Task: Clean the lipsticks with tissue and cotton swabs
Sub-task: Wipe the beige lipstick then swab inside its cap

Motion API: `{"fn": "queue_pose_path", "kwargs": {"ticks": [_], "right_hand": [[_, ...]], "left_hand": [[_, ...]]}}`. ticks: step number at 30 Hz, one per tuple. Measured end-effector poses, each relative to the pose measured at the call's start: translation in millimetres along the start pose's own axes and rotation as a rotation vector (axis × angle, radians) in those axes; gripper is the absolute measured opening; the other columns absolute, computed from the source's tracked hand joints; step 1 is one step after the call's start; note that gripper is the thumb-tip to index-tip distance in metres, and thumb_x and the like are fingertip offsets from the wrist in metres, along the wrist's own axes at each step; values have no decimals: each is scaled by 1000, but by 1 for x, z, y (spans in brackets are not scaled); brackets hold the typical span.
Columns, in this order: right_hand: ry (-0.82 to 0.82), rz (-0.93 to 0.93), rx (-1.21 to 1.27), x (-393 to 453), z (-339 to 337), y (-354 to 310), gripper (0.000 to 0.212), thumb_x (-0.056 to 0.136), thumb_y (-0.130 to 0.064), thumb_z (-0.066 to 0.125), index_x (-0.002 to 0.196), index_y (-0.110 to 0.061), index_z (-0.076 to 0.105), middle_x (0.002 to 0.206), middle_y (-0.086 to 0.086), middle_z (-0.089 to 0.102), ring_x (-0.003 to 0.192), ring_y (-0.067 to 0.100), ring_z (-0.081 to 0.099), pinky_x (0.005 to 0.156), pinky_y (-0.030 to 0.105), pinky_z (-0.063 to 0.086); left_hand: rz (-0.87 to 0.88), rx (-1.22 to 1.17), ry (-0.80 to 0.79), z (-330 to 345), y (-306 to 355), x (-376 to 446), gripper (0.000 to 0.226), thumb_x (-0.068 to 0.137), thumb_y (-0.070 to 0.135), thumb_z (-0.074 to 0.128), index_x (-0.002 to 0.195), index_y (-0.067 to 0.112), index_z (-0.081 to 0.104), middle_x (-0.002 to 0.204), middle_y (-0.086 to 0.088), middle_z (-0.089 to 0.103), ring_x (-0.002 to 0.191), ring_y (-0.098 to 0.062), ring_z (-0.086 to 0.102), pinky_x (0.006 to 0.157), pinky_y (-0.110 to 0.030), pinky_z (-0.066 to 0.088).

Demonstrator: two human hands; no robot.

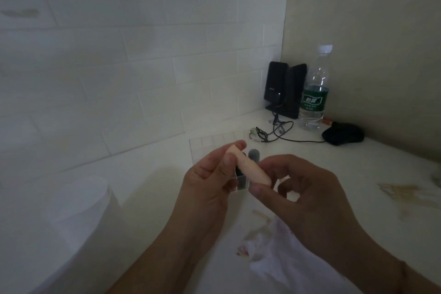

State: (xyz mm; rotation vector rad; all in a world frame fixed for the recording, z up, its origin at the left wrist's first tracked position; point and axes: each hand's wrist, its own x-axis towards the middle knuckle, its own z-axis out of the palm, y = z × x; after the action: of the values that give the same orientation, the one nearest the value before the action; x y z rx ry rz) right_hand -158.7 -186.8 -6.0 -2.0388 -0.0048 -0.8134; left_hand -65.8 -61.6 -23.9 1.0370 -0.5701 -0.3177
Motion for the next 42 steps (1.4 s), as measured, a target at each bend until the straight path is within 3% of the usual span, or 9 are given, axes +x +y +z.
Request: {"fn": "queue_pose_path", "kwargs": {"ticks": [4,11,16,20,22,26,32,38,42], "right_hand": [[-19,9,24,-1,1,5,20,73,-26,78,88,-36,70,84,-13,68,77,12,64,61,21,51],[-156,42,97,-2,3,-3,13,81,-39,59,83,-35,71,70,-12,67,64,5,62,60,12,46],[-293,484,784,-1,9,-4,35,91,-31,51,88,1,65,66,18,58,54,23,48,48,27,38],[-194,377,577,0,7,0,26,74,-31,70,87,-10,63,68,16,67,56,22,56,46,24,40],[-225,386,584,0,6,-4,18,78,-32,67,78,-13,67,68,16,67,55,22,55,46,23,40],[-282,522,698,-1,8,-9,45,82,-44,46,82,-5,66,66,21,64,50,24,51,45,27,34],[-302,440,584,-2,8,-10,26,70,-40,62,72,-16,70,63,14,64,51,21,52,44,23,37],[-338,428,516,-4,7,-10,40,79,-45,50,80,-8,64,52,8,56,43,14,45,43,19,35],[-156,263,409,-3,6,-10,29,76,-41,57,79,-15,69,50,2,56,44,11,47,47,19,40]], "left_hand": [[16,-23,-32,-2,1,0,50,60,51,84,96,17,76,98,-5,74,95,-21,65,88,-38,47],[13,-90,-62,-1,3,-2,45,68,50,79,91,12,73,91,-9,71,88,-23,59,79,-33,46],[18,-138,-61,1,4,-2,44,66,47,82,89,10,73,91,-9,70,81,-16,65,69,-24,51],[23,-137,-69,-1,6,-2,41,71,45,77,92,10,72,91,-9,70,79,-17,64,65,-23,48],[35,-140,-87,0,6,-3,33,74,41,72,89,11,73,89,-7,70,78,-14,65,65,-22,48],[37,-130,-85,0,6,-4,28,74,36,67,86,12,74,89,-7,72,83,-14,67,69,-21,51],[28,-109,-106,-2,4,-3,38,76,43,72,94,10,71,96,-8,71,81,-16,60,76,-34,39],[30,-130,-93,3,4,-5,27,79,36,69,90,12,74,95,-7,72,77,-13,61,67,-23,48],[6,-183,-112,7,1,-5,40,84,39,67,111,9,71,115,-11,68,105,-24,62,87,-39,51]]}}
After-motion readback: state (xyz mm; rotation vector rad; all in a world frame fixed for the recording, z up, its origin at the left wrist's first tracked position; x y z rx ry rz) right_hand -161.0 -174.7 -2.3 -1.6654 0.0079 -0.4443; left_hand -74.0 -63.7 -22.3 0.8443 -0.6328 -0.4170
